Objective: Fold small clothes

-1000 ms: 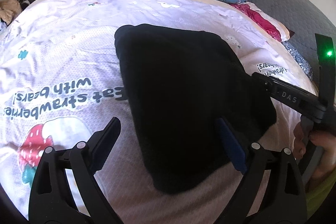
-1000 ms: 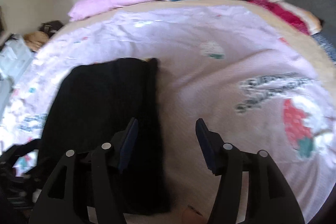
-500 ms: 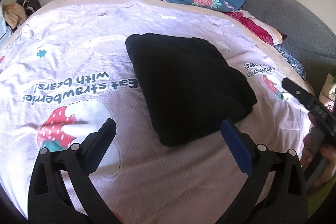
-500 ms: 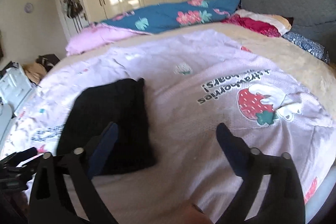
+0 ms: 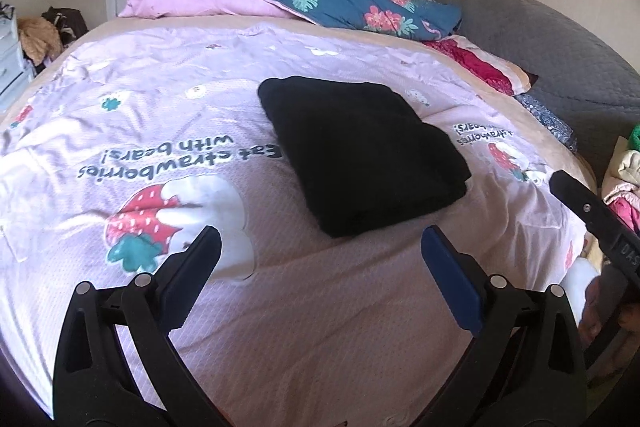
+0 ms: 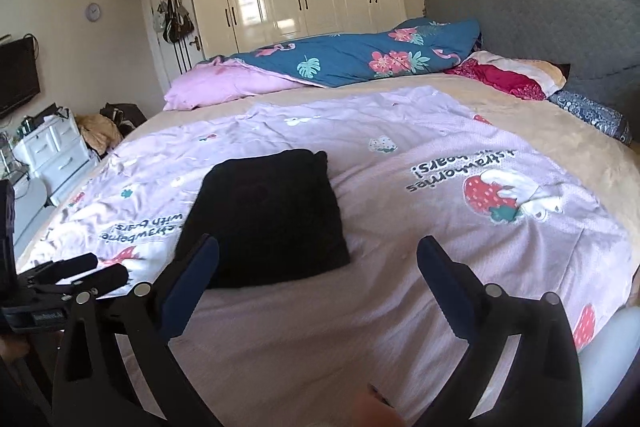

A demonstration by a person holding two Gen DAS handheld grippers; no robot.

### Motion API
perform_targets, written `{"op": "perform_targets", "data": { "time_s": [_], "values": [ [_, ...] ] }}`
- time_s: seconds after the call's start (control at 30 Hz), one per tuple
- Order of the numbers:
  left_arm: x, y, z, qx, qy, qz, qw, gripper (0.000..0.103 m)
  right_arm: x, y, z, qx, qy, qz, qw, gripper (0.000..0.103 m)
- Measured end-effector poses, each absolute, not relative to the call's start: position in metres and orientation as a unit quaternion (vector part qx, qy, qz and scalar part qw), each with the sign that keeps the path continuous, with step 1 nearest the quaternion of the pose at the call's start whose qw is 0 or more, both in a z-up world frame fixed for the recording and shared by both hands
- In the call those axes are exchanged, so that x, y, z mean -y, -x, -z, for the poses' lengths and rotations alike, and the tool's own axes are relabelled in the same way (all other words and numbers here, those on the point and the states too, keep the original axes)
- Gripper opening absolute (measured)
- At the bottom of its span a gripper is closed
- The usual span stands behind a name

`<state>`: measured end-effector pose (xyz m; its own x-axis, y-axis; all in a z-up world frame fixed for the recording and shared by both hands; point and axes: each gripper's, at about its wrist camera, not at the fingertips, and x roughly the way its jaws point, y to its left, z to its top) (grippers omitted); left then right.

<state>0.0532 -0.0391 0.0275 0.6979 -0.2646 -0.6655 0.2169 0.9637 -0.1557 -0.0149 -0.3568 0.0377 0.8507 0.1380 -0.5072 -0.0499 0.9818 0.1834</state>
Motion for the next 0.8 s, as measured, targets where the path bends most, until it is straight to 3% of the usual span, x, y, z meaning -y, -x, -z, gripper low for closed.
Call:
{"op": "perform_targets", "data": {
  "time_s": [0.4, 0.8],
  "values": [
    [0.026, -0.038, 0.001, -0.386, 0.037, 0.121, 0.914, 0.094, 0.324, 0.035, 0.016, -0.319, -0.030, -0.038, 0.946, 0.099],
    [0.022, -0.036, 0.005, -0.389, 0.040, 0.118, 0.913, 0.094, 0.322, 0.036, 0.019, -0.322, -0.020, -0.026, 0.946, 0.099]
  ]
}}
